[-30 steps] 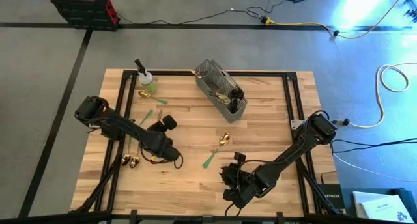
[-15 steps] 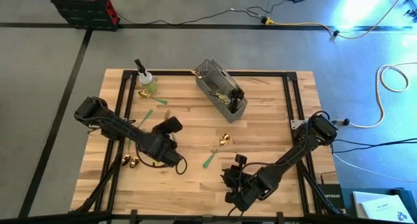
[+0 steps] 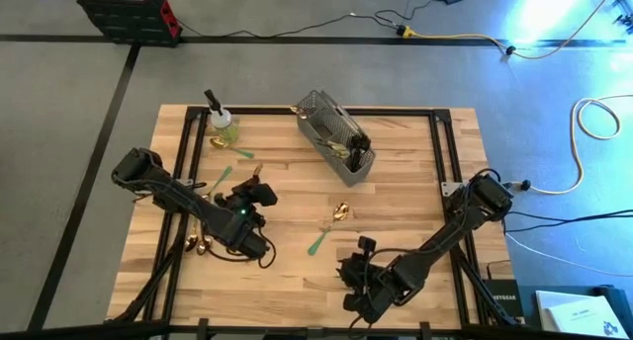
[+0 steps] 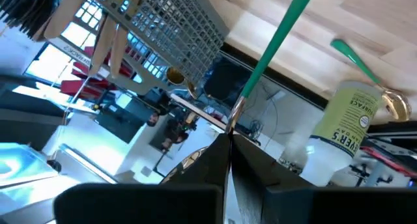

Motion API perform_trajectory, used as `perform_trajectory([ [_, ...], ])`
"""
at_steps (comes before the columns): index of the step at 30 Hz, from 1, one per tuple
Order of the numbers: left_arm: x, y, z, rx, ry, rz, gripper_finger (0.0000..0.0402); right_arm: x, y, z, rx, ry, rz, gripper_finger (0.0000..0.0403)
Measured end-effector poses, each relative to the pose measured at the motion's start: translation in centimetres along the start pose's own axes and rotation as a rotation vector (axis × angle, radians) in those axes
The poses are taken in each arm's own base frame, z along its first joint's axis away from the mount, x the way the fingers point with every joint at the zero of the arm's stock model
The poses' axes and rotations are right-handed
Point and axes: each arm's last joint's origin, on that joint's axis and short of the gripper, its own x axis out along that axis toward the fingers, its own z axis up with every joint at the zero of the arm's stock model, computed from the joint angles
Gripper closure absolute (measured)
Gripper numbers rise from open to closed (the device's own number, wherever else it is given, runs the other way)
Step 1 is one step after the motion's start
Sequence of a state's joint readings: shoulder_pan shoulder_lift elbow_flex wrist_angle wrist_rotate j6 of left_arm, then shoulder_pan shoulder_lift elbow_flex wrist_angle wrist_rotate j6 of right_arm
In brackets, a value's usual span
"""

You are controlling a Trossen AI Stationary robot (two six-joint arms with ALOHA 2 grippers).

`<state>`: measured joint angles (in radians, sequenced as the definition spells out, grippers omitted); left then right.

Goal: Sort silverware
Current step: Put the green spoon on the gray silverware organizer

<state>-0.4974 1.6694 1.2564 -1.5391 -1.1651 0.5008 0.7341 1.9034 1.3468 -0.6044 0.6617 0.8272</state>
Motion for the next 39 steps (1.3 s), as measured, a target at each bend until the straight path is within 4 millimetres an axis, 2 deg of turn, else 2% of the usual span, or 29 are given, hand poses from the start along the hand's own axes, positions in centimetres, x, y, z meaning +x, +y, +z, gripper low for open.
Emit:
perform_trajectory([
  [8, -0.6, 0.6, -2.9, 0.002, 0.064, 0.167, 0.0401, 0.0, -0.1, 0.0, -0.001, 0.000, -0.006, 0.0324],
  [16, -1.0, 0.9, -5.3, -0.003, 0.108, 0.246, 0.0401, 0.0, 0.0, 0.0, 0.000, -0.004, -0.008, 0.0324],
  [33, -0.8, 1.0, -6.0, 0.027, 0.119, 0.236, 0.0401, 0.0, -0.1, 0.1, 0.001, -0.017, -0.020, 0.0324],
  [39, -0.4, 1.0, -7.7, -0.053, 0.116, 0.215, 0.0401, 0.0, -0.1, 0.1, 0.001, -0.018, -0.021, 0.0324],
])
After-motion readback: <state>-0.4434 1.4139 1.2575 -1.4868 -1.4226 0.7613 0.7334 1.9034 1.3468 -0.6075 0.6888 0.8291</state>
